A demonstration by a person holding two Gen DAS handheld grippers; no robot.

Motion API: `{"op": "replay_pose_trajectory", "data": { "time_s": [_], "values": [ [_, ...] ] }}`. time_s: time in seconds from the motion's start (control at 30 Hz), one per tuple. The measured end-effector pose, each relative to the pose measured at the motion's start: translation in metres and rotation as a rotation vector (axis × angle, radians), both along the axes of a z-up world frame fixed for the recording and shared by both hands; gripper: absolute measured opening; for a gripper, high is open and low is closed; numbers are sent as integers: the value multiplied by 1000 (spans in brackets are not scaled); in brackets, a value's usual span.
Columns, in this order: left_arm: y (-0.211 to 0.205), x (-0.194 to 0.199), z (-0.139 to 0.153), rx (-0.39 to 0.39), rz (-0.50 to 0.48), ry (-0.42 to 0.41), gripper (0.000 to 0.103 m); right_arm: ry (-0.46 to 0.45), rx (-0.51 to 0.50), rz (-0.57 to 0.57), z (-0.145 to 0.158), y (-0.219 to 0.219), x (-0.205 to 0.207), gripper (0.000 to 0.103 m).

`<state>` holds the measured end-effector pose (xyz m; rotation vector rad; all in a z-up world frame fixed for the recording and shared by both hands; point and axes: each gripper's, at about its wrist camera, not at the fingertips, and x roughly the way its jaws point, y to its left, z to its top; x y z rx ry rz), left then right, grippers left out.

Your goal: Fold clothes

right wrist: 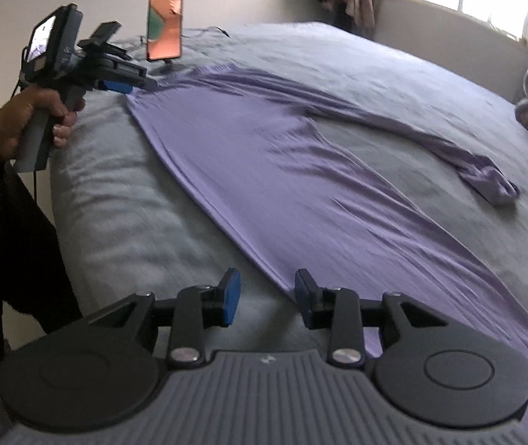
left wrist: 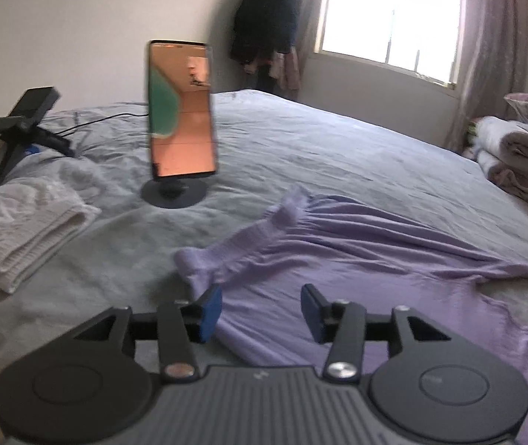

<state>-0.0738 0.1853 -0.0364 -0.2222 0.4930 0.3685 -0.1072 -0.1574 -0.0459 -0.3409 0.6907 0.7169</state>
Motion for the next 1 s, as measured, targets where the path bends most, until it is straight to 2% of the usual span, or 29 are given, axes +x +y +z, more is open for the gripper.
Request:
{"op": "replay_pose_trajectory", "data": {
  "time_s": [0.17, 0.3, 0.47, 0.57, 0.7, 0.8, 0.87, 0.93, 1.0],
  "values": [
    [-19, 4, 3, -6, -77, 14, 57, 17, -42, -14, 7, -12, -2, 37],
    [-35, 10, 8, -25, -140, 33, 57, 12, 8, -63, 22, -21, 9, 37],
    [-63, 33, 25, -35, -261, 78, 64, -8, 45, -194, 44, -30, 43, 37],
    [-83, 52, 34, -34, -356, 105, 73, 2, 54, -329, 54, -39, 76, 37],
    [-110, 84, 39, -39, -487, 150, 73, 40, 67, -445, 60, -61, 121, 37],
    [-131, 106, 40, 7, -568, 167, 71, 60, 76, -498, 62, -81, 153, 37],
    [-140, 119, 40, 16, -614, 171, 68, 63, 96, -530, 61, -99, 174, 35],
    [-149, 134, 39, 14, -658, 172, 61, 57, 119, -564, 59, -116, 194, 28],
    [-158, 149, 38, 28, -680, 168, 60, 54, 165, -596, 52, -133, 213, 27]
  ]
}}
